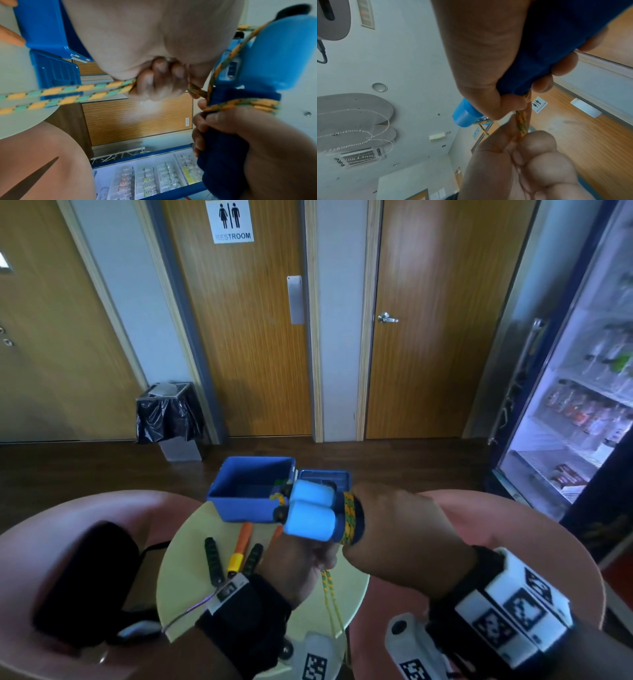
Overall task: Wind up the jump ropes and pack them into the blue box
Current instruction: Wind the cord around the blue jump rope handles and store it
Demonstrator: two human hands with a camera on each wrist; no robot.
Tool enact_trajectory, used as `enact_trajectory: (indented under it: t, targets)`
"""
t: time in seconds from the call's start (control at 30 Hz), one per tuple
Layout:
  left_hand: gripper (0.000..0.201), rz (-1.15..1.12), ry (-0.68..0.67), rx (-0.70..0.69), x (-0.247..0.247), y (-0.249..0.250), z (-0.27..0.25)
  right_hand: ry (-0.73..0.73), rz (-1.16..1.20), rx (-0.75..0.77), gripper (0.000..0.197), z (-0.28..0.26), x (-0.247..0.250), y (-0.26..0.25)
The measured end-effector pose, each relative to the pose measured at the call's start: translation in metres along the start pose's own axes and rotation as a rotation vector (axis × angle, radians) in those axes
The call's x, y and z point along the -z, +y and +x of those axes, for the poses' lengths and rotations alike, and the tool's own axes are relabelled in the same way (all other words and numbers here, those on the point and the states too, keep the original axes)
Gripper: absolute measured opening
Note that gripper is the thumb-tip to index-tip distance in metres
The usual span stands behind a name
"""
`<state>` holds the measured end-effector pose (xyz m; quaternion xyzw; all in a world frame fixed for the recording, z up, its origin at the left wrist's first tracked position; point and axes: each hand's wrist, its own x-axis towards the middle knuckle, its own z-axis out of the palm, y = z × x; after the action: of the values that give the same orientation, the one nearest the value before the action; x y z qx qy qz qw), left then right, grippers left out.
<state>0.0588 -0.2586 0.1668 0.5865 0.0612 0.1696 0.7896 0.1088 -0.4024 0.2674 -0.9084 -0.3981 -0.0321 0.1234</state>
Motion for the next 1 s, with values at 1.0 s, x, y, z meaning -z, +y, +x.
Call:
enact_trajectory:
  t: [1.0]
  targets:
    - [0.043,0.527,0.186,-0.047,-0.009,0.007,-0.029,-0.092,0.21,-0.059,0.033,0.011,-0.066,0.016]
